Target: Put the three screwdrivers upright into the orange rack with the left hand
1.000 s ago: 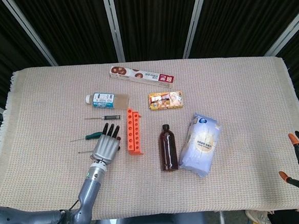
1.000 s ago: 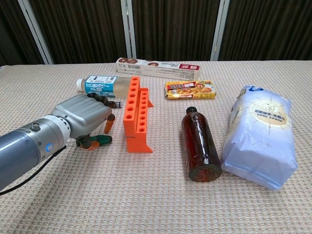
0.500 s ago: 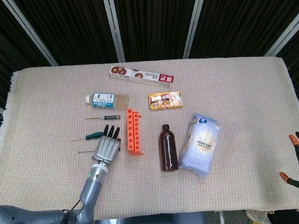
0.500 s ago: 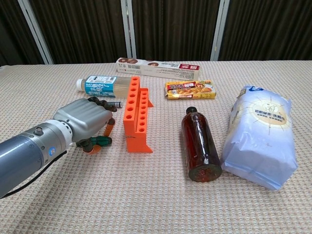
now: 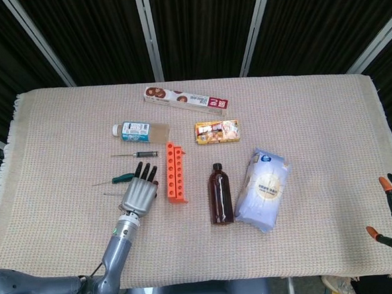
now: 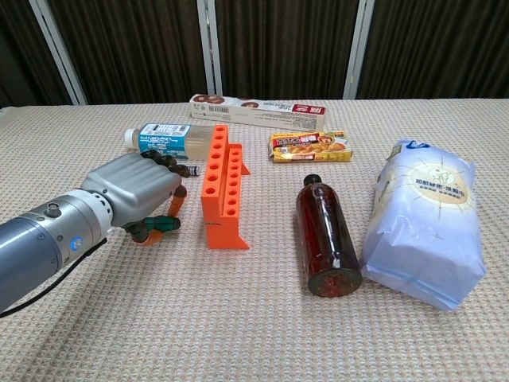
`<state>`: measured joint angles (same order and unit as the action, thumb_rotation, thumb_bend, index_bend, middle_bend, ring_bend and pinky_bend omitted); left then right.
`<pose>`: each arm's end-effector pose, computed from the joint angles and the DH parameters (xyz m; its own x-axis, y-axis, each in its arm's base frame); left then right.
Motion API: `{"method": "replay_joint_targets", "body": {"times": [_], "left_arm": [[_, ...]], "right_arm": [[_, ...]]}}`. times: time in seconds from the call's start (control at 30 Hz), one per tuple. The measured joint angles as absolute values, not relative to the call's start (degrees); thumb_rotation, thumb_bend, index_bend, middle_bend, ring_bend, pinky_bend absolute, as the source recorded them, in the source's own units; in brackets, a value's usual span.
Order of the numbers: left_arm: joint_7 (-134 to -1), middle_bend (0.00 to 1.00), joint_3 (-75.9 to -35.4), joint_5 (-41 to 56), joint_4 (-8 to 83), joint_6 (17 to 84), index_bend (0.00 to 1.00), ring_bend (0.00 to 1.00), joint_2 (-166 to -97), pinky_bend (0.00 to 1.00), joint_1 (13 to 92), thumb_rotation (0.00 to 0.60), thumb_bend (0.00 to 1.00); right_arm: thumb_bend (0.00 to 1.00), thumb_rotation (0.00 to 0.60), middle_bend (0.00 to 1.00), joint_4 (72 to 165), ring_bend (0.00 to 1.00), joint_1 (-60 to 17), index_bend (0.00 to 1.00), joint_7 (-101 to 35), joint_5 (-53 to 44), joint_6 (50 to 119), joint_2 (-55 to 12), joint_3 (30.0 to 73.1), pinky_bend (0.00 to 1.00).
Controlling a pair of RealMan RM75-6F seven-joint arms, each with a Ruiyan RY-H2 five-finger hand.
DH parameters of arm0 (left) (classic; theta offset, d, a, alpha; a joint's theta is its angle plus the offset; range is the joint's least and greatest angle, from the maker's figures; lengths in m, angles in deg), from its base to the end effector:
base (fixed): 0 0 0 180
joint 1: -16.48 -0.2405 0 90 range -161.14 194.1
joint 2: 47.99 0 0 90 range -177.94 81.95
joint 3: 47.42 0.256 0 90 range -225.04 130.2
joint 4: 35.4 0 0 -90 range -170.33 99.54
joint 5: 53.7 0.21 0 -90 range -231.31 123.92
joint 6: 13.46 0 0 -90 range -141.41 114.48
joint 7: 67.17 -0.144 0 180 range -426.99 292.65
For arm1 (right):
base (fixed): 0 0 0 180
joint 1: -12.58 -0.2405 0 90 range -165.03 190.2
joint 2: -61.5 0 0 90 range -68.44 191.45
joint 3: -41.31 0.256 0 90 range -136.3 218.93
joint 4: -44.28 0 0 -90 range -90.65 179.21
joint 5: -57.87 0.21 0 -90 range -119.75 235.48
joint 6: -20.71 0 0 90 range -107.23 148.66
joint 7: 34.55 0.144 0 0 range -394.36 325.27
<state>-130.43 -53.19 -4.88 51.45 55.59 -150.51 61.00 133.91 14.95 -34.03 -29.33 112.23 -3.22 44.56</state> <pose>-0.1232 0.2985 -0.0762 0.8061 0.1420 0.5745 0.5813 -0.3719 -0.7238 -0.3296 -0.1417 0.1747 0.4275 0.0659 0.9016 -0.9027 0.0858 0.4217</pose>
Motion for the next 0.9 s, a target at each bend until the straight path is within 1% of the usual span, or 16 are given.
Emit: {"method": "replay_joint_targets", "body": {"times": [0.17,0.37,0.47,0.7,0.9], "left_arm": [[-127.98,0.10,-53.81,-3.49,53.70,56.46,0.70,0.01,-148.43,0.00,60.49,0.600,0.38],[-120.68,0.12,-55.86,-0.90,60.09,57.84,0.72,0.02,-143.36,0.00,58.98,0.600,0.39],[-115.12,0.13,-57.40,-0.07,64.83,57.83,0.73,0.03,-139.73,0.00,57.90,0.600,0.41],[-100.10,0.14,-60.99,3.59,74.62,57.58,0.73,0.02,-131.09,0.00,54.74,0.600,0.41],[-88.53,0.15,-62.79,6.79,78.80,57.38,0.72,0.01,-127.98,0.00,52.47,0.600,0.41]], "right_arm": [[0.00,0.600,0.00,133.83,0.00,14.97,0.00,-33.87,-29.54,112.41,-3.22,44.57,0.00],[0.00,0.600,0.00,133.88,0.00,14.94,0.00,-33.92,-29.79,112.57,-3.11,44.60,0.00],[0.00,0.600,0.00,133.94,0.00,14.87,0.00,-33.96,-29.90,112.57,-3.09,44.63,0.00],[0.00,0.600,0.00,134.01,0.00,14.80,0.00,-34.10,-30.15,112.63,-3.06,44.59,0.00],[0.00,0.600,0.00,134.07,0.00,14.92,0.00,-34.10,-30.21,112.84,-2.94,44.58,0.00]]}}
